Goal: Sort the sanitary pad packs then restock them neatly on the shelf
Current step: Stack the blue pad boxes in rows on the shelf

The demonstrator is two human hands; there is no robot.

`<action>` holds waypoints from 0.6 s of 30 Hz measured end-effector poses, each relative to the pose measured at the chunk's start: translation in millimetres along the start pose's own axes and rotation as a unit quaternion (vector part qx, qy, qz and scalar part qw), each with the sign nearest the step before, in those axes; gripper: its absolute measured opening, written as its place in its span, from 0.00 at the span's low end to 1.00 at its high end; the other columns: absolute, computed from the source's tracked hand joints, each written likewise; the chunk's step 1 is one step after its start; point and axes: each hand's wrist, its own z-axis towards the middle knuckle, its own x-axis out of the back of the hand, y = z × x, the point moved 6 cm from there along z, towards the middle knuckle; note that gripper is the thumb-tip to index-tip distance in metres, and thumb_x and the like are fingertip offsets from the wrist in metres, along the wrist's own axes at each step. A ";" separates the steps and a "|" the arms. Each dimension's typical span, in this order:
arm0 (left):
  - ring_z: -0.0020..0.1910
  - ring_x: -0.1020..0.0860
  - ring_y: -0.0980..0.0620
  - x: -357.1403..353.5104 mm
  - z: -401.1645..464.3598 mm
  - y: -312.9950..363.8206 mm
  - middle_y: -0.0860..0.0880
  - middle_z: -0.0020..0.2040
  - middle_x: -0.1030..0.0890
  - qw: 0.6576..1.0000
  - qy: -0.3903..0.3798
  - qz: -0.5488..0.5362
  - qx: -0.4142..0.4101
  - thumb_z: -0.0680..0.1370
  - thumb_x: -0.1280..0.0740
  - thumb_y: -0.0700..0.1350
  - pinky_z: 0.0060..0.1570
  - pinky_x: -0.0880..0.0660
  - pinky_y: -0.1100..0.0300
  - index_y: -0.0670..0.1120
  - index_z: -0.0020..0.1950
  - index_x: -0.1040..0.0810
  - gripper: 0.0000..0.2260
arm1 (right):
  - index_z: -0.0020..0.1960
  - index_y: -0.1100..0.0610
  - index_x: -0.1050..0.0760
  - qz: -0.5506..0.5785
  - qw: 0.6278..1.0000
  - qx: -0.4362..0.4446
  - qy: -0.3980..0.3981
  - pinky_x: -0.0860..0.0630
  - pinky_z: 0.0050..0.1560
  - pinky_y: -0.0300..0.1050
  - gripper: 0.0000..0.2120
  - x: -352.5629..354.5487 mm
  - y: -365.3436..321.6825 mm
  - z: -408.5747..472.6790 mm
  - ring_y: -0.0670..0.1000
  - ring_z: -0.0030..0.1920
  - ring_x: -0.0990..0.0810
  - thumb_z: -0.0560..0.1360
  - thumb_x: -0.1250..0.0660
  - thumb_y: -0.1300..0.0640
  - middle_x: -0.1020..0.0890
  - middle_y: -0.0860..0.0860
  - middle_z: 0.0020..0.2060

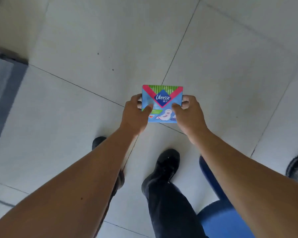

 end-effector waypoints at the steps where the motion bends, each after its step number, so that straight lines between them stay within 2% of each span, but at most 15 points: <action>1: 0.47 0.20 0.56 24.8 -12.8 17.3 0.51 0.55 0.20 0.999 0.022 -0.025 -0.003 0.78 0.31 0.47 0.44 0.24 0.65 0.46 0.65 0.27 0.17 | 0.58 0.53 0.30 -0.003 1.000 0.027 -0.002 0.31 0.31 0.24 0.11 1.1 -32.2 -13.3 0.45 0.48 0.20 0.77 0.34 0.54 0.22 0.53 0.54; 4: 0.50 0.20 0.57 101.6 -51.0 56.7 0.53 0.55 0.19 0.992 0.081 -0.100 -0.008 0.77 0.30 0.46 0.47 0.23 0.63 0.46 0.62 0.26 0.15 | 0.54 0.53 0.32 -0.015 0.993 0.111 -0.033 0.23 0.38 0.34 0.09 -5.1 -125.9 -52.1 0.47 0.49 0.19 0.77 0.33 0.55 0.22 0.52 0.54; 8: 0.49 0.18 0.55 210.5 -100.4 82.1 0.54 0.51 0.17 0.967 0.171 -0.190 -0.002 0.76 0.28 0.45 0.50 0.20 0.56 0.48 0.57 0.23 0.11 | 0.52 0.54 0.31 -0.046 0.975 0.197 -0.092 0.26 0.35 0.32 0.08 -37.7 -240.9 -108.1 0.39 0.44 0.20 0.77 0.33 0.56 0.21 0.42 0.47; 12: 0.48 0.17 0.54 314.3 -152.0 84.3 0.55 0.49 0.16 0.936 0.256 -0.241 -0.008 0.76 0.28 0.46 0.46 0.19 0.57 0.48 0.57 0.21 0.10 | 0.49 0.52 0.31 -0.080 0.947 0.269 -0.158 0.21 0.39 0.41 0.07 -92.5 -327.3 -169.1 0.40 0.44 0.18 0.77 0.33 0.55 0.20 0.40 0.45; 14: 0.49 0.17 0.56 361.0 -174.7 79.0 0.55 0.50 0.16 0.926 0.286 -0.245 -0.024 0.76 0.28 0.46 0.48 0.19 0.56 0.48 0.59 0.21 0.12 | 0.48 0.51 0.31 -0.085 0.932 0.295 -0.191 0.20 0.38 0.41 0.08 -124.2 -359.1 -198.2 0.41 0.45 0.17 0.77 0.32 0.55 0.20 0.41 0.46; 18: 0.49 0.19 0.59 444.9 -220.1 57.9 0.57 0.51 0.17 0.909 0.335 -0.243 -0.042 0.76 0.28 0.47 0.47 0.20 0.61 0.51 0.62 0.23 0.15 | 0.54 0.54 0.30 -0.106 0.891 0.376 -0.232 0.24 0.37 0.33 0.10 -191.6 -413.4 -259.8 0.37 0.44 0.20 0.76 0.31 0.55 0.20 0.40 0.47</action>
